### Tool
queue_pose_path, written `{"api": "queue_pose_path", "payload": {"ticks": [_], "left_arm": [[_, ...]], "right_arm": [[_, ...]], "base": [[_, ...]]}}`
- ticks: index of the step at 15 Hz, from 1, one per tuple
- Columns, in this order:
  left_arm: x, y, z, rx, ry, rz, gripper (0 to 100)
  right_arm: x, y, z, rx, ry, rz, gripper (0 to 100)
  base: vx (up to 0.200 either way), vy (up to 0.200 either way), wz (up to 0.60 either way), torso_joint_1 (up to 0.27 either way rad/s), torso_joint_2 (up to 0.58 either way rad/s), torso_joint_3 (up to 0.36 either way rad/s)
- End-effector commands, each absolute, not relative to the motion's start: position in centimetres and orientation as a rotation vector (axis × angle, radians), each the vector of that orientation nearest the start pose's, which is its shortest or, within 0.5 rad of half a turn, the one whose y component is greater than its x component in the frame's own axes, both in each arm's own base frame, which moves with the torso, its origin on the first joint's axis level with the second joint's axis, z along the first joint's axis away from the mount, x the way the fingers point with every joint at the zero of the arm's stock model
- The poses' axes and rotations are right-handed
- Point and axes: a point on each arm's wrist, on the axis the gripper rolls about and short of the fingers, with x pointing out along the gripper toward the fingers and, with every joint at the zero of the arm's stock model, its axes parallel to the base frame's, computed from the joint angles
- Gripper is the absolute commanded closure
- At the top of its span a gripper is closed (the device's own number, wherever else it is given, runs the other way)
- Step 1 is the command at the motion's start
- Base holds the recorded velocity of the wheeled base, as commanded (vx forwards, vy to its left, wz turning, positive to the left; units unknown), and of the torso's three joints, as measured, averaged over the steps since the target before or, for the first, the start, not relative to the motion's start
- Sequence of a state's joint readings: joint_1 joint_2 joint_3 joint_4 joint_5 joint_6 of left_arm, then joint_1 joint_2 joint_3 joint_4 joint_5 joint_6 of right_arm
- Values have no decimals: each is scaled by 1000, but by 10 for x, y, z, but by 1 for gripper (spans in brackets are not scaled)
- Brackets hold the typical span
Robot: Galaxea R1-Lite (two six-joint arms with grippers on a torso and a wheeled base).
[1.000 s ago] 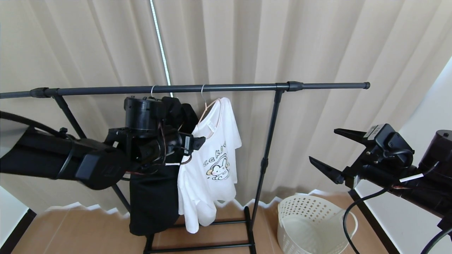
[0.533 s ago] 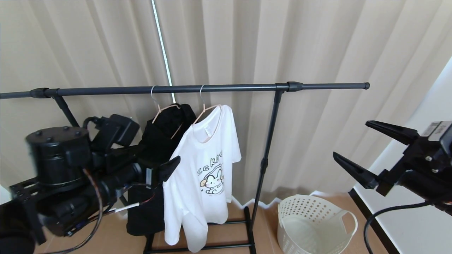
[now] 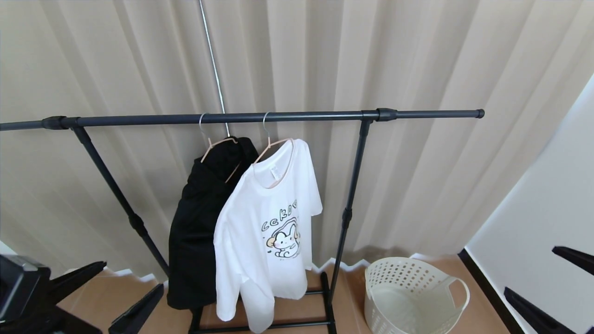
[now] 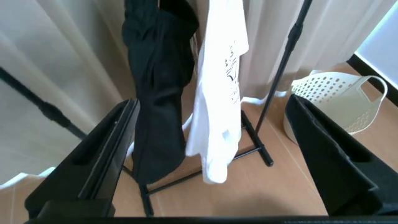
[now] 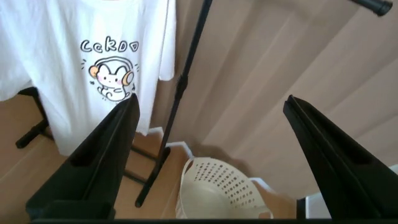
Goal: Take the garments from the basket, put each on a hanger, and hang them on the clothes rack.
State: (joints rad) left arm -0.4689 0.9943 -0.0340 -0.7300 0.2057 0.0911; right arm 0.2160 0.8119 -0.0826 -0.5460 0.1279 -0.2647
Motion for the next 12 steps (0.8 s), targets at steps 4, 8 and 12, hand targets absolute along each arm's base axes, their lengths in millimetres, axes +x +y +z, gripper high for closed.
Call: {"api": "queue_pose_path", "payload": {"ticks": [4,8,12], "left_arm": [[24,-6,101,165,221,-227,0],[7,2,83,129,291,-159,0],[-3,5,83,160,198,107,0]], "right_arm": [[-6,2,90,-258,138,369,0],[-16,-1,82,-226,120,356,0],[-19,2,81,-210,103,203,0]], "base": [[0,0,0,0,0,0],[0,0,0,0,0,0],[0,0,0,0,0,0]]}}
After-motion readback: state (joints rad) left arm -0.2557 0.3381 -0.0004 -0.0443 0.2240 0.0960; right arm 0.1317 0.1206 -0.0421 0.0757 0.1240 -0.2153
